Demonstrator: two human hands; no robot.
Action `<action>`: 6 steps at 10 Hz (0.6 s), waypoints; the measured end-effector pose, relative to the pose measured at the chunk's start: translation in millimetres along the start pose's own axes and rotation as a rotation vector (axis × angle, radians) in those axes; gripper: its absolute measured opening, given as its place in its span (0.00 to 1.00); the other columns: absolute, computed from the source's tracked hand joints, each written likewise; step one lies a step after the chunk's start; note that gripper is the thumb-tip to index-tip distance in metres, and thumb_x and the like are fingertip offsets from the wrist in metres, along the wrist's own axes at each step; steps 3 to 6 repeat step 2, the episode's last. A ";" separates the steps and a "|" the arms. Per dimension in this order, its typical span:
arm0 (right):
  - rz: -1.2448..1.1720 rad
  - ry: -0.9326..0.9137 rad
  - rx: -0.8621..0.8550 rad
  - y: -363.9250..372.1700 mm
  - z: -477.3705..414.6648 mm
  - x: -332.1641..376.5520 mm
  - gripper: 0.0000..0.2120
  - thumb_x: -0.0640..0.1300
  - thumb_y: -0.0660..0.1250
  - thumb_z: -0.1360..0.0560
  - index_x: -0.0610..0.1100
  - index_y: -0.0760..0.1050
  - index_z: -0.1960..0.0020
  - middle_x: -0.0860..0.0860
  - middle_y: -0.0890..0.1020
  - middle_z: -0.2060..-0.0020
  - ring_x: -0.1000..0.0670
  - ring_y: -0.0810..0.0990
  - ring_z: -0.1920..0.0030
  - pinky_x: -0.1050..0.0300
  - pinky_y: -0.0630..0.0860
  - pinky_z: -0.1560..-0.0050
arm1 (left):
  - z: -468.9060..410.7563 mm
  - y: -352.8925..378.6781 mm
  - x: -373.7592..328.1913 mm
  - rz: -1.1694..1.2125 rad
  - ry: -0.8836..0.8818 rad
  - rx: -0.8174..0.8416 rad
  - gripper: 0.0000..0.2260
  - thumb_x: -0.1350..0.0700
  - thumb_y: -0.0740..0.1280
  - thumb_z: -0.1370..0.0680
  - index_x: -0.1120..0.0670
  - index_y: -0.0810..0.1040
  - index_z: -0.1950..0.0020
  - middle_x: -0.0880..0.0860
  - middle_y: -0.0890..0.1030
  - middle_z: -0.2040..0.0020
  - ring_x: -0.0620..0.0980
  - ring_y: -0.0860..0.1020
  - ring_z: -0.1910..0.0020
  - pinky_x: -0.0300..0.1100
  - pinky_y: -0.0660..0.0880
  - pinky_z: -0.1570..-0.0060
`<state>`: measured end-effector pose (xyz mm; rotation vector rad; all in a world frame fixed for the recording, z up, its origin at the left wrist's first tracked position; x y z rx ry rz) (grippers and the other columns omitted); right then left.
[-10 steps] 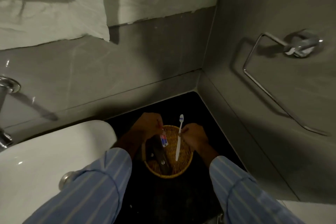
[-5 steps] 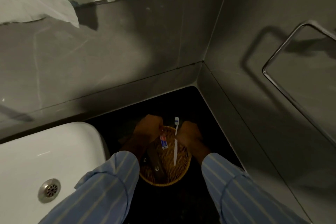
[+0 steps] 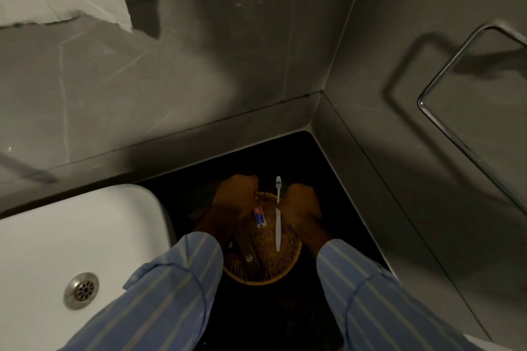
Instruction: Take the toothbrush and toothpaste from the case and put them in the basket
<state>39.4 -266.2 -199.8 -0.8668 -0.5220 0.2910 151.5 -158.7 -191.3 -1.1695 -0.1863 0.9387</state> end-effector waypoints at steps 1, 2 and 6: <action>-0.125 -0.024 -0.041 -21.8 12.6 -0.9 0.15 0.55 0.67 0.23 0.43 0.81 0.50 0.45 0.84 0.52 0.45 0.84 0.52 0.52 0.83 0.54 | 13.0 -12.2 -4.7 0.024 0.035 -0.093 0.11 0.49 0.69 0.25 0.53 0.78 0.47 0.54 0.82 0.50 0.55 0.81 0.51 0.47 0.77 0.56; -0.262 -0.085 -0.106 -48.7 29.7 3.1 0.14 0.58 0.69 0.25 0.46 0.81 0.51 0.49 0.84 0.55 0.49 0.84 0.55 0.55 0.82 0.58 | 26.2 -21.4 -6.9 0.004 0.054 -0.135 0.15 0.45 0.68 0.26 0.52 0.77 0.44 0.54 0.81 0.47 0.55 0.79 0.47 0.49 0.78 0.51; -0.262 -0.085 -0.106 -48.7 29.7 3.1 0.14 0.58 0.69 0.25 0.46 0.81 0.51 0.49 0.84 0.55 0.49 0.84 0.55 0.55 0.82 0.58 | 26.2 -21.4 -6.9 0.004 0.054 -0.135 0.15 0.45 0.68 0.26 0.52 0.77 0.44 0.54 0.81 0.47 0.55 0.79 0.47 0.49 0.78 0.51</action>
Point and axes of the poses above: each hand's wrist, its own z-axis away from the middle knuckle, its own y-axis out of the palm, x = y × z, the point moved 7 cm from there along -z, towards the middle knuckle
